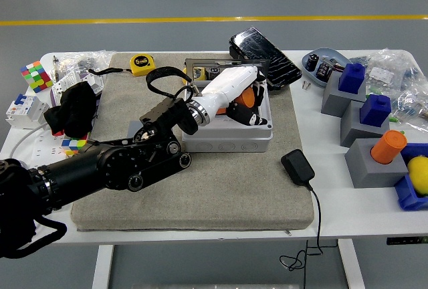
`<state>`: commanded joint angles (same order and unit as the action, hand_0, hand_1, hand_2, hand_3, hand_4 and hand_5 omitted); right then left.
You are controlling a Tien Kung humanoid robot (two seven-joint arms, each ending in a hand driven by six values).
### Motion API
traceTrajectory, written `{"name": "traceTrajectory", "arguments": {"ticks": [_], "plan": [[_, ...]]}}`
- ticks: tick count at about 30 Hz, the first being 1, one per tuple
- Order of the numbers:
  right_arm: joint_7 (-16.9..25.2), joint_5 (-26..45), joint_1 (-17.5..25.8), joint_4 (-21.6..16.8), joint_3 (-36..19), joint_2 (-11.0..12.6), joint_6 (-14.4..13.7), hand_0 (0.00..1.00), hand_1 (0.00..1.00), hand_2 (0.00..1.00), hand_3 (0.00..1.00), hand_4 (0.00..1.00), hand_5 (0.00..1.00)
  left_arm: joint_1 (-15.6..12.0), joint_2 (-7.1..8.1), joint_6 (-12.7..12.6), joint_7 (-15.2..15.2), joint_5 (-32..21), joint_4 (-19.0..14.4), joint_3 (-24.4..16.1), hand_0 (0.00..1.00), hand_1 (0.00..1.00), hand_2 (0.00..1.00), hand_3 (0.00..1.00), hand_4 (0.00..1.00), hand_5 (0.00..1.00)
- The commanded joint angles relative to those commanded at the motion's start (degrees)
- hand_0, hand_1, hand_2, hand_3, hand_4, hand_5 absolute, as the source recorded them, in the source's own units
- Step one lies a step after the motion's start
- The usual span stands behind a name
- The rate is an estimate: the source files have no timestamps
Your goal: Fetch the battery,place it into the box,close the lid of the box
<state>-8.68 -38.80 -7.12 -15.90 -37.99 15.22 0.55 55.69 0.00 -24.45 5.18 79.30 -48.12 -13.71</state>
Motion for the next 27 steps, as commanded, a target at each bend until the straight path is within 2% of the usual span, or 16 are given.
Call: {"name": "traceTrajectory", "arguments": {"ticks": [7,8,13,14,19,20,27], "plan": [[0.00,-0.50,-0.32,-0.60,-0.11,0.17,-0.13,0.668,0.666,0.676,0.549,0.895,0.487,0.64,0.00,-0.89,3.09,-0.81,3.69,2.85,0.017,0.002,0.201,0.256,0.998,0.002],[-0.01,-0.56,-0.31,-0.64,-0.12,0.17,-0.14,0.665,0.666,0.676,0.548,0.895,0.487,0.58,0.00,-0.97,3.54,-1.18,3.92,2.93,0.104,0.098,0.291,0.338,0.998,0.140],[-0.06,-0.55,-0.14,-0.58,0.12,0.12,-0.09,0.665,0.666,0.676,0.548,0.895,0.487,0.38,0.00,-0.27,5.03,-3.13,4.23,2.77,0.104,0.098,0.291,0.338,0.998,0.140],[-0.07,-0.53,-0.12,-0.55,0.18,0.09,-0.08,0.667,0.666,0.676,0.549,0.894,0.486,0.37,0.00,0.00,5.16,-3.35,4.35,2.71,0.445,0.409,0.491,0.579,0.998,0.291],[-0.03,-0.77,-0.16,-0.73,0.04,0.07,-0.12,0.667,0.666,0.676,0.549,0.894,0.486,0.41,0.00,0.27,5.69,-3.87,4.91,2.78,0.445,0.409,0.491,0.579,0.998,0.291],[-0.02,-0.84,-0.18,-0.79,-0.03,0.07,-0.14,0.665,0.666,0.675,0.548,0.894,0.486,0.41,0.00,0.24,5.86,-3.95,5.04,2.83,0.596,0.547,0.579,0.650,0.998,0.320],[0.00,-1.13,-0.29,-1.00,-0.48,-0.02,-0.19,0.667,0.666,0.676,0.548,0.894,0.486,0.69,0.00,0.30,5.76,-3.67,5.27,2.91,0.609,0.566,0.590,0.668,0.998,0.330]]}}
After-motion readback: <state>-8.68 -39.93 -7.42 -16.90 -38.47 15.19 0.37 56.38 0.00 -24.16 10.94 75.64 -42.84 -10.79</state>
